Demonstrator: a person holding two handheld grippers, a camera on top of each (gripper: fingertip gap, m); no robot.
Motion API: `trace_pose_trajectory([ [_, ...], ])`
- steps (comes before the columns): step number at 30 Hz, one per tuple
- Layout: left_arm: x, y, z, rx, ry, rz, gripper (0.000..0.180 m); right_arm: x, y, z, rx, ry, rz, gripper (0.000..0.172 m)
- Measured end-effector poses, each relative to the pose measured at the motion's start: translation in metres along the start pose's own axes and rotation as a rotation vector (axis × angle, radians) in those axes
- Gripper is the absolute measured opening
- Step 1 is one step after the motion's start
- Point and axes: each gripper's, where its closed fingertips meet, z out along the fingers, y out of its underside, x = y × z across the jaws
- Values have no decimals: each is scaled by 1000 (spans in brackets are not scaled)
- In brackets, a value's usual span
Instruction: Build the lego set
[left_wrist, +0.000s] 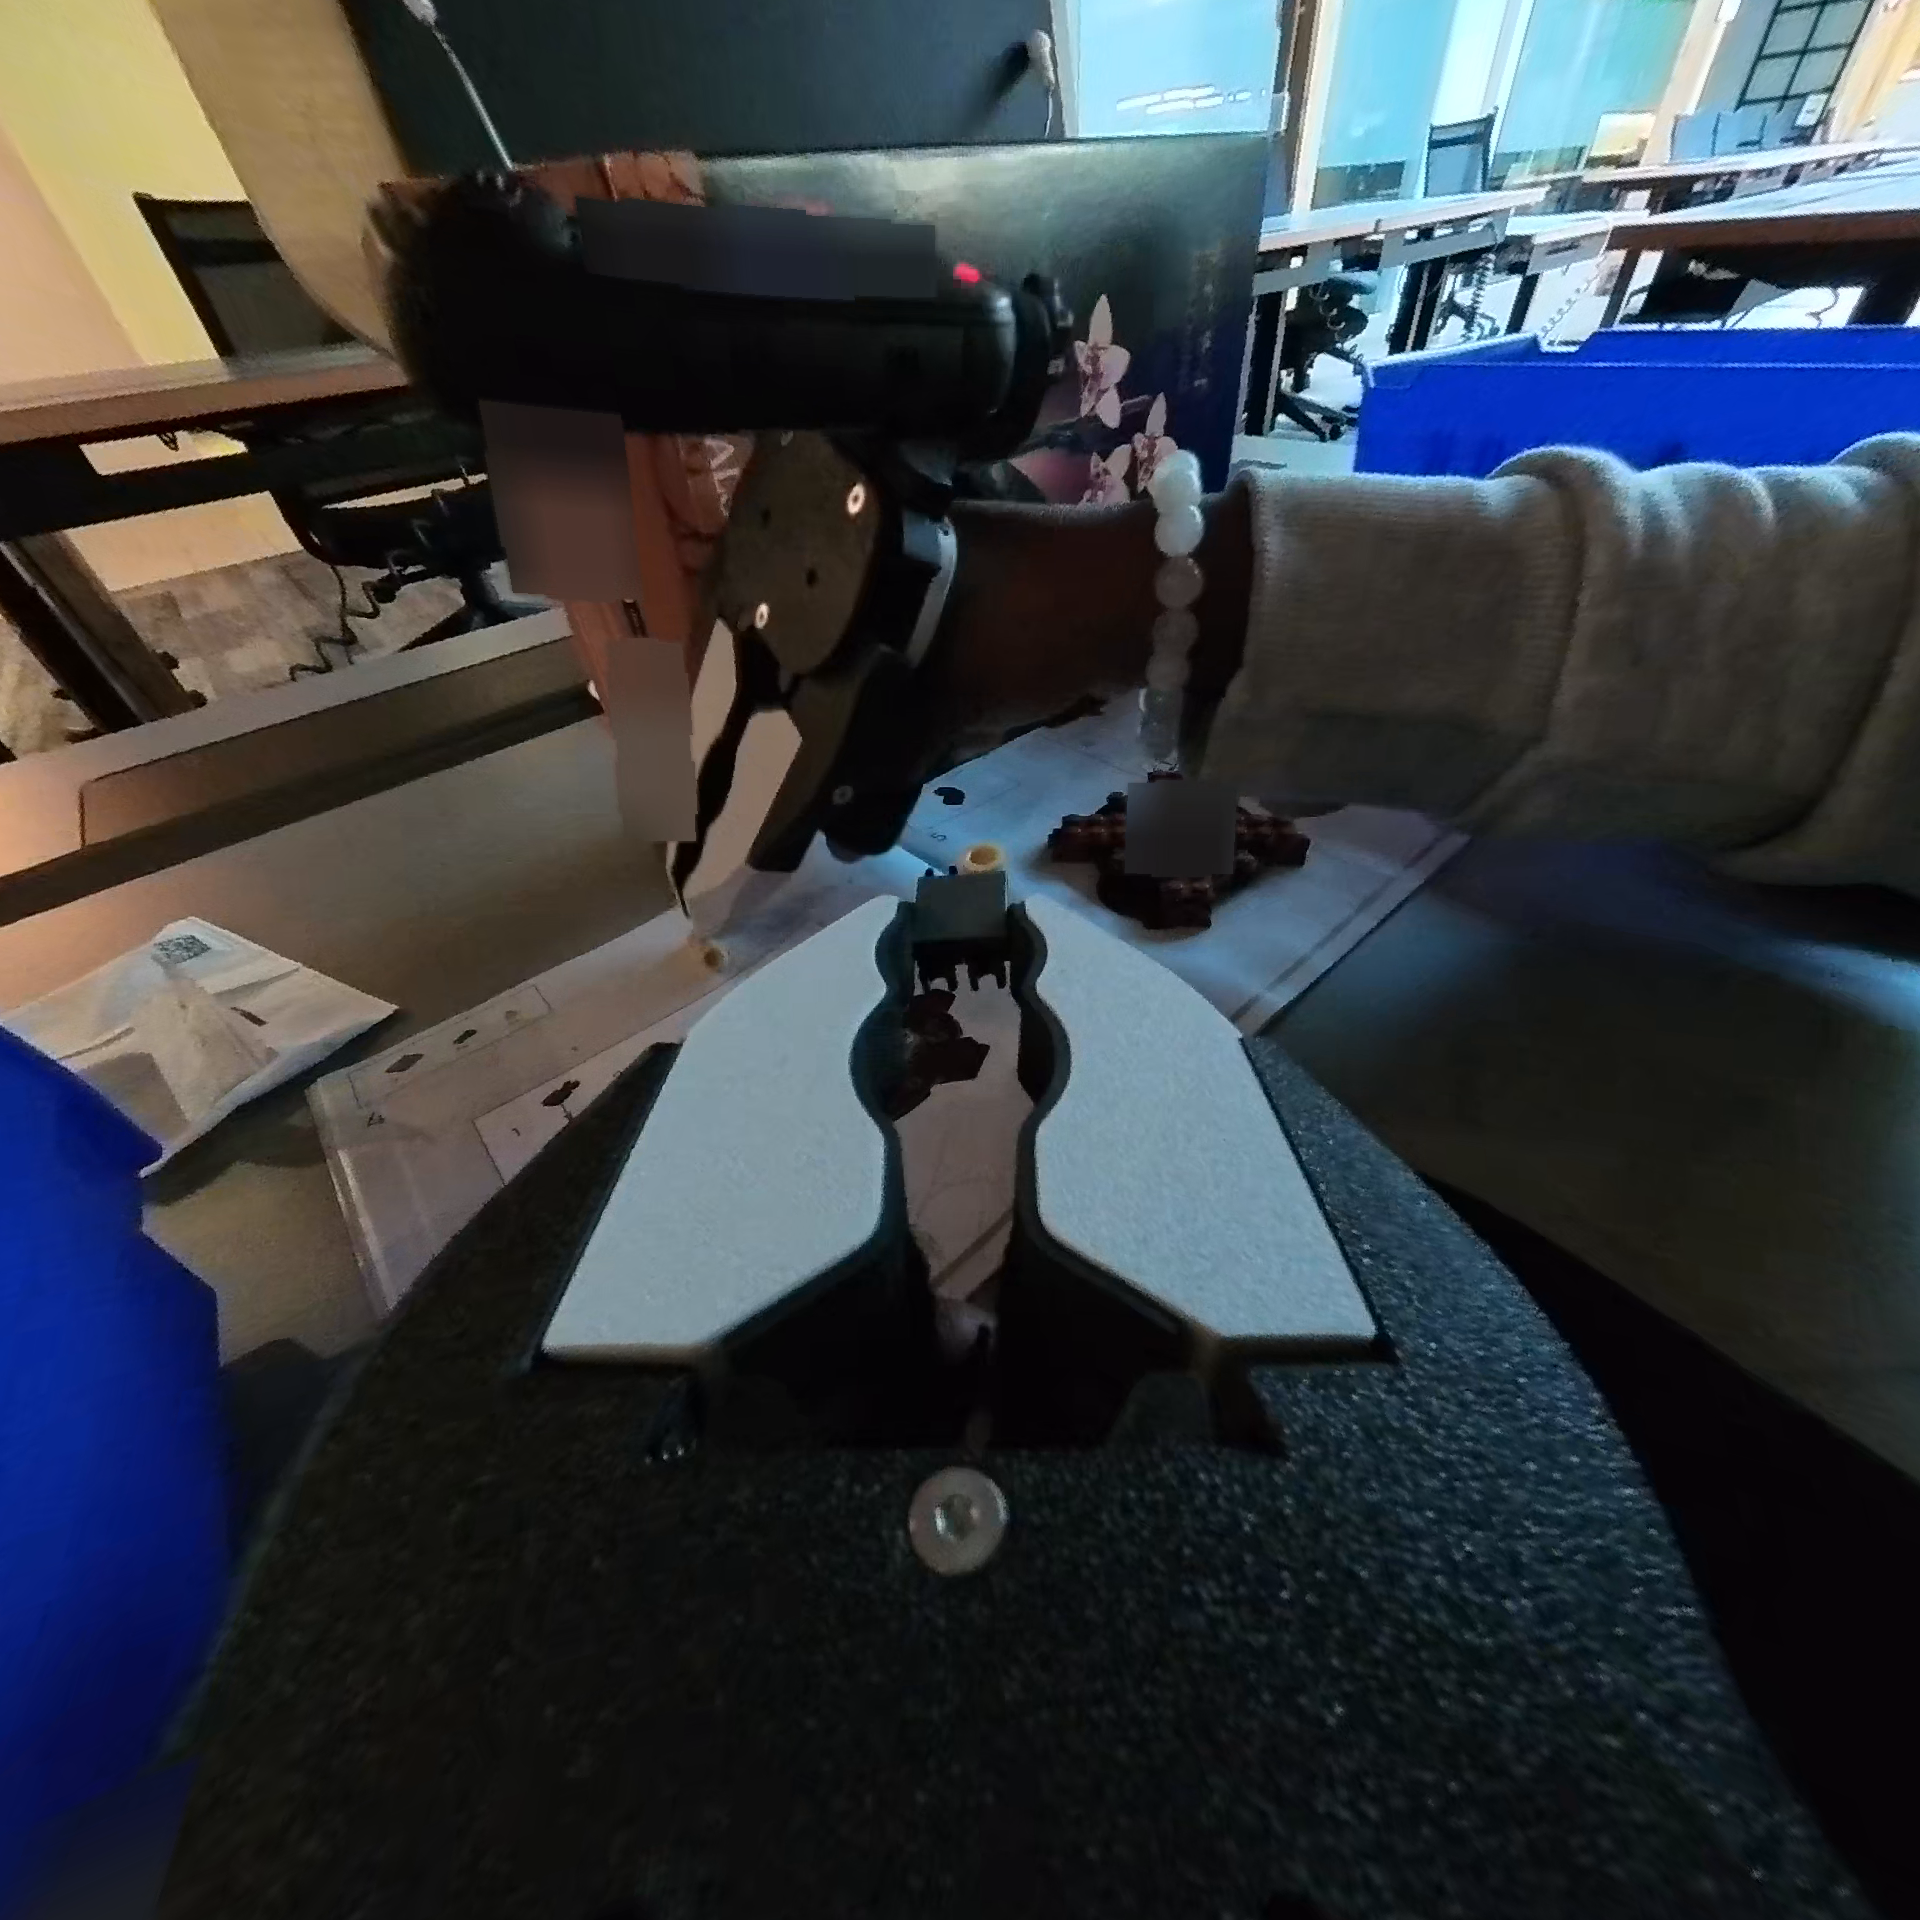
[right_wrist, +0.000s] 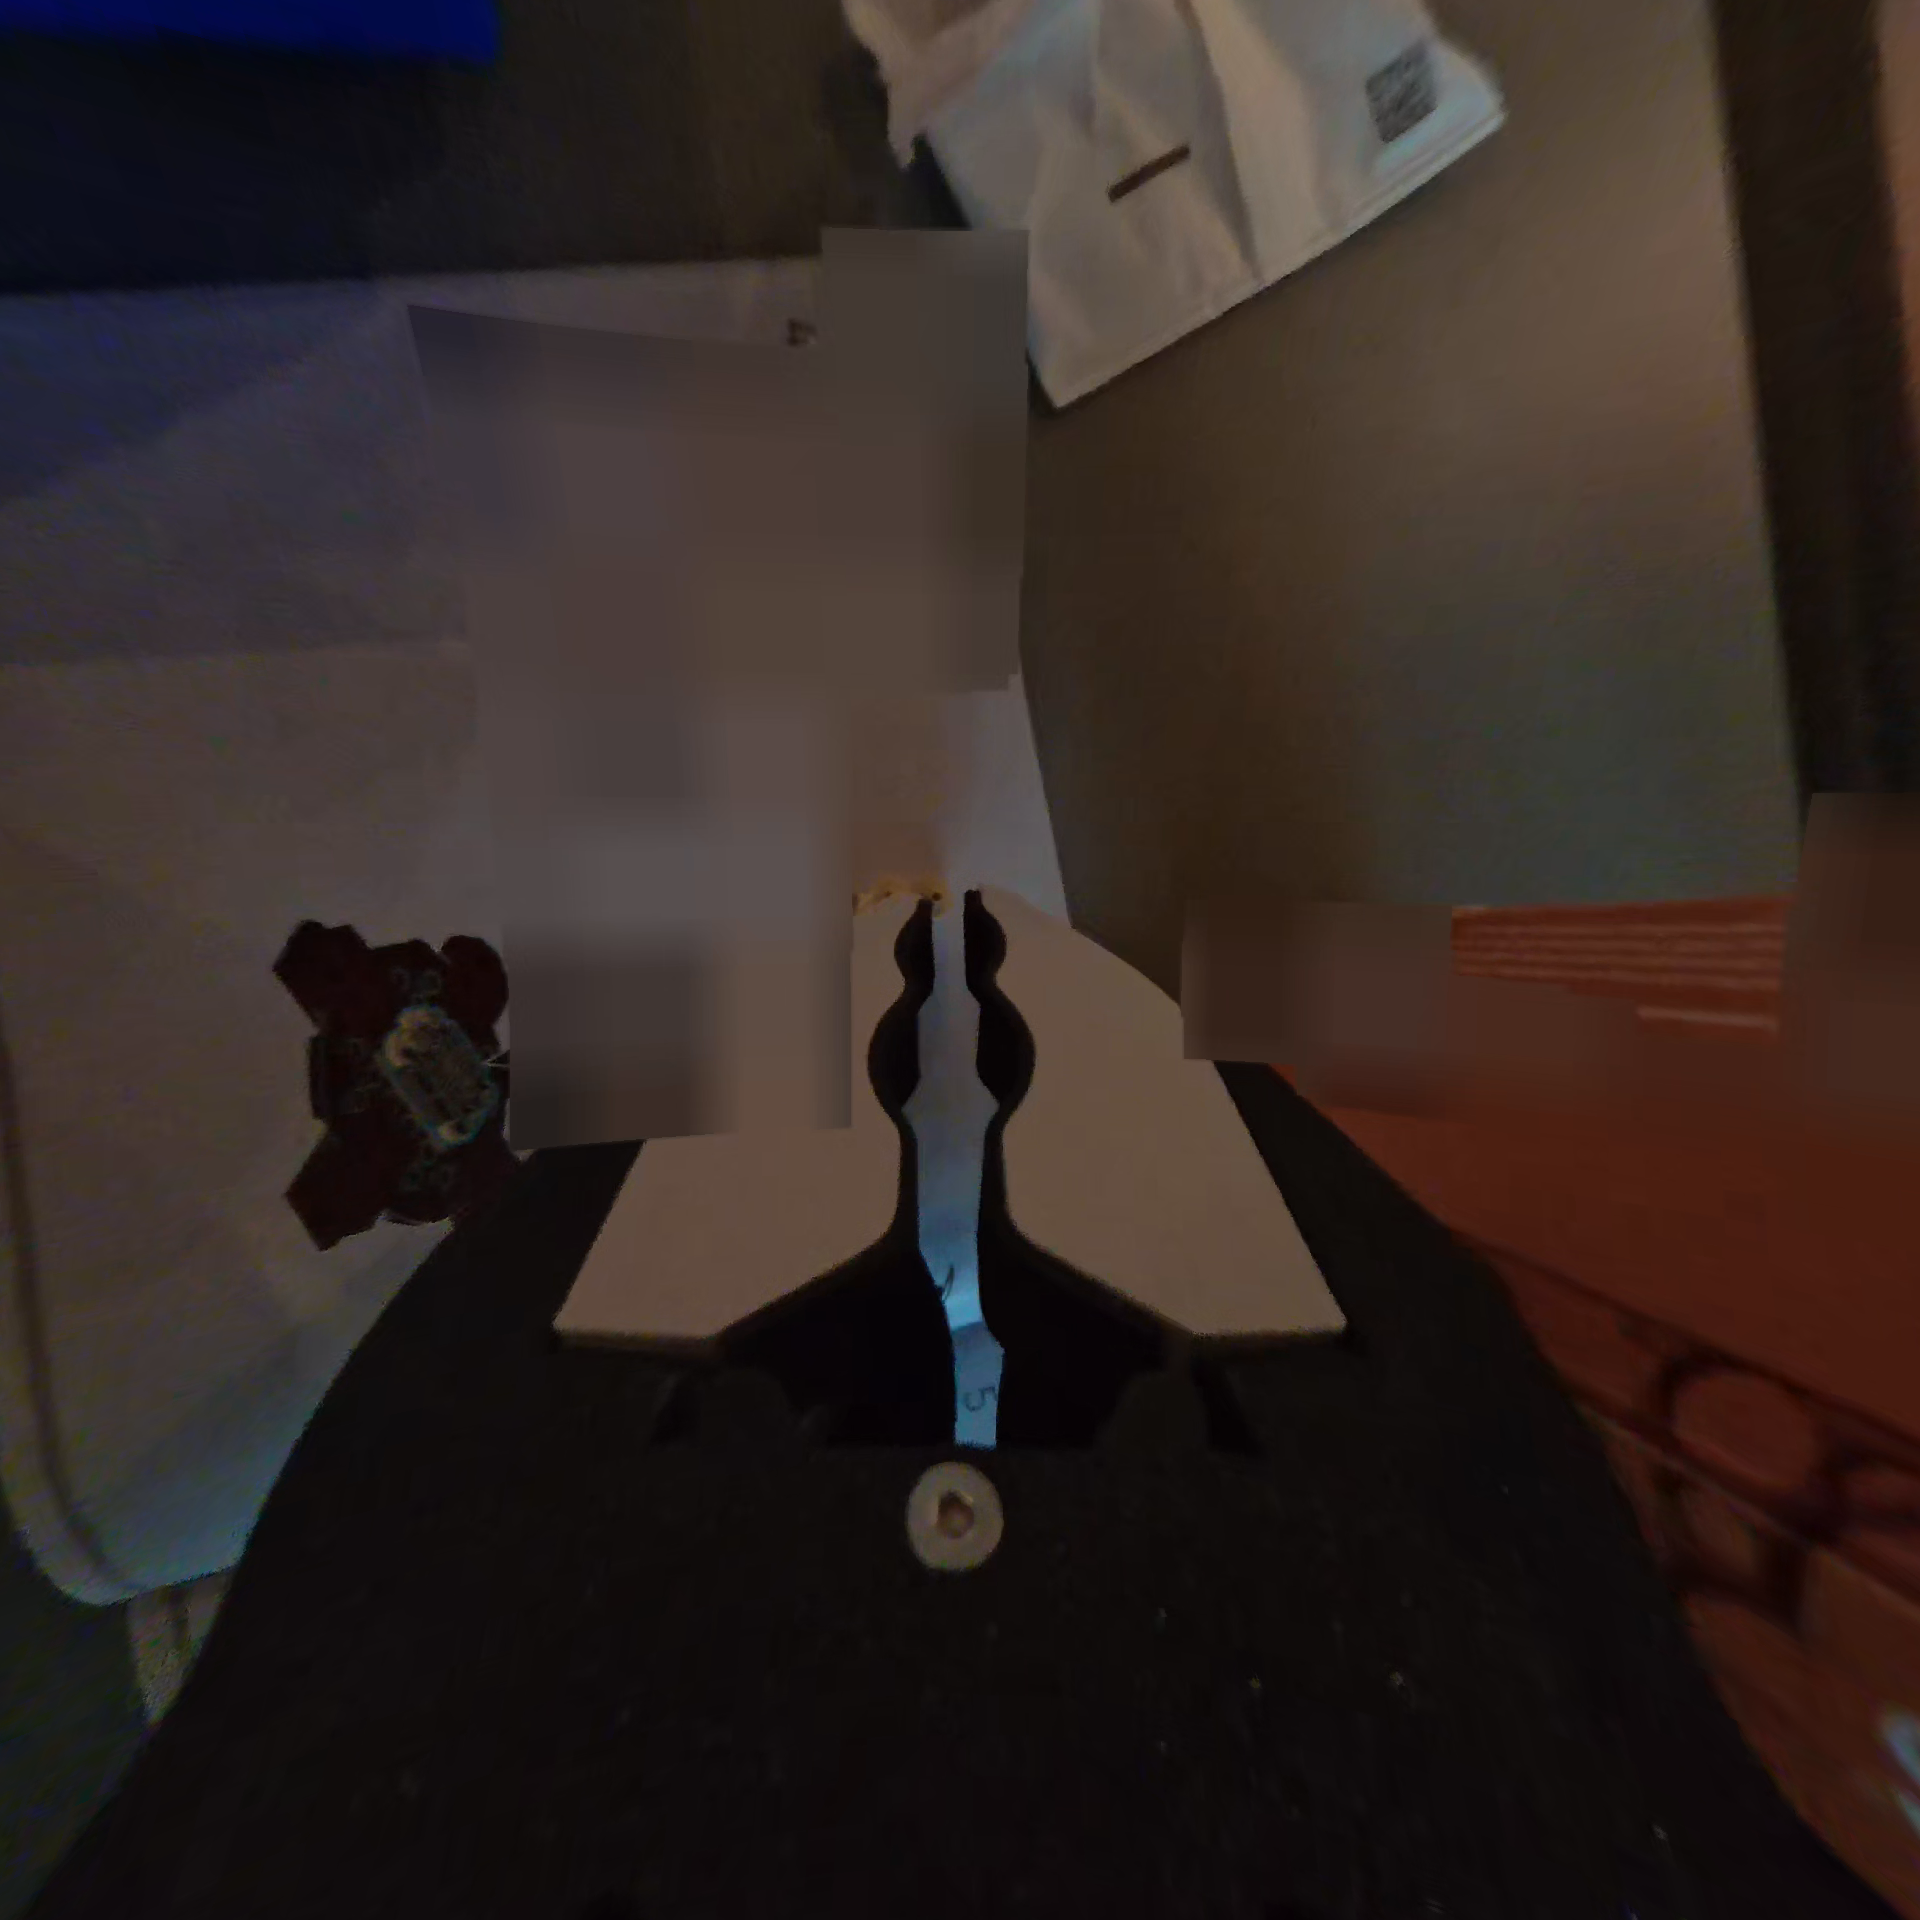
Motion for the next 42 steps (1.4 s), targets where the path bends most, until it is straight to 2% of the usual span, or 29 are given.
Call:
trace_pose_trajectory([
  [7, 0, 0, 0, -4, 2, -4, 17, -14, 2, -2, 24, -77, -12, 6],
  [11, 0, 1, 1, -6, 0, -5, 17, -11, 5, -16, 48, -22, -13, 7],
  [15, -1, 0, 1, -5, 0, -7, 17, -25, -1, -24, 104, -49, 14, 7],
  [19, -1, 0, 1, -5, -3, -7, 17, -31, -13, -21, 161, 2, -79, 3],
  [26, -1, 1, 1, -7, -4, -4, 17, -26, -12, -5, 76, 49, -159, 3],
  [30, -1, 0, 0, -4, -5, -8, 17, -18, -5, -4, 64, 66, -89, 0],
  [37, -1, 0, 0, -4, -4, -8, 17, -21, 1, -20, 182, -160, 281, 0],
  [42, -1, 1, 1, -8, -3, -9, 17, -24, 10, -20, 164, -152, 211, 4],
])
